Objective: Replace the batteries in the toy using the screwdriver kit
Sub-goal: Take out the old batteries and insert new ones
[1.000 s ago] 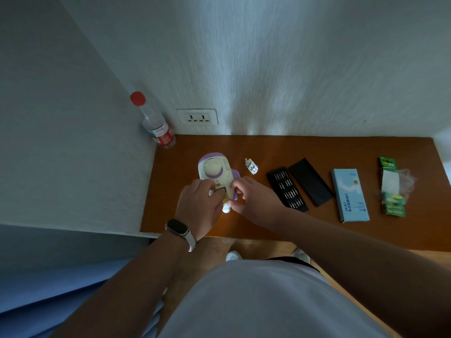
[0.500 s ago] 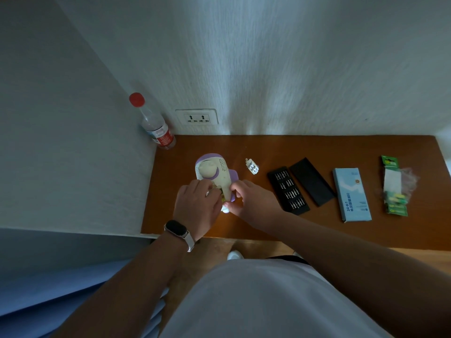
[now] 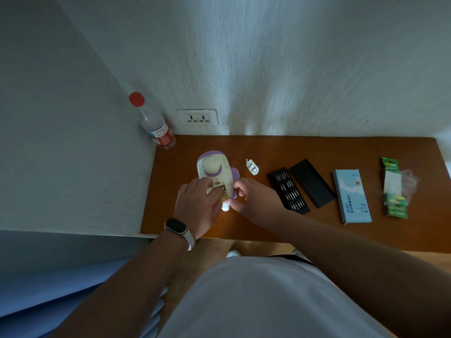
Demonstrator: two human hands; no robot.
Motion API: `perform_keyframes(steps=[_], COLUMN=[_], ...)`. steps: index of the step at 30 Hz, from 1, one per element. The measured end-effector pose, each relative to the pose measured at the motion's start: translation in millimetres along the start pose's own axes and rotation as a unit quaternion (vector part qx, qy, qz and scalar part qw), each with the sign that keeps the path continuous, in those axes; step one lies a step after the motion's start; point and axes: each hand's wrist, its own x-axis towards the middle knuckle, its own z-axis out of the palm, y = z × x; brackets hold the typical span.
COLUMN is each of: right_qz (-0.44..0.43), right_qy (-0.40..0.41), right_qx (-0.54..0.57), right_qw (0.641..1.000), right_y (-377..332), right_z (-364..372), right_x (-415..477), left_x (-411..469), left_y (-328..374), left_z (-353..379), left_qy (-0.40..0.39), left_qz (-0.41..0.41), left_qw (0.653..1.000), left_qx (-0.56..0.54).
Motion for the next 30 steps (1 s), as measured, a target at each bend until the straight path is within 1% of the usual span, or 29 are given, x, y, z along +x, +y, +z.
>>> perform_keyframes(steps=[4,6,8,9,12,14,17,20,23,26,30], right_qz=[0.0,0.004,0.003,0.002,-0.004,-0.007,-0.006,-0.007,-0.002,-0.001,0.008], right_qy=[-0.001,-0.004,-0.008,-0.008,-0.009,-0.011,-0.009,-0.005,-0.003,-0.006,-0.012], right_qx=[0.0,0.001,0.004,0.006,0.01,0.013,0.015,0.011,0.006,0.001,0.003], right_qw=[1.0,1.0,1.0,1.0,1.0,1.0,1.0,1.0,1.0,1.0,1.0], right_y=[2,2,3,3,4,4,5,5,3,2,-1], right_z=[-1,-2,-2,-2,-2,-2,-1,0,2,1,-2], right_x=[0,0,0,0,0,0,0,0,0,0,-3], left_x=[-1,-5,-8,-8,-5,-4,-2,1,3,4,1], left_y=[0,2,5,7,10,10,9,9,10,11,15], left_z=[5,8,10,10,9,9,9,7,6,4,2], left_qy=[0.005,0.009,0.019,0.02,0.007,-0.005,-0.018,-0.033,-0.049,-0.054,-0.038], left_qz=[-0.011,-0.046,-0.101,-0.141,-0.272,-0.31,-0.314,-0.334,-0.34,-0.329,-0.299], left_qw=[1.0,0.996,0.986,0.975,0.926,0.906,0.901,0.893,0.893,0.903,0.924], left_qx=[-0.025,-0.073,-0.131,-0.169,-0.263,-0.288,-0.3,-0.299,-0.292,-0.271,-0.236])
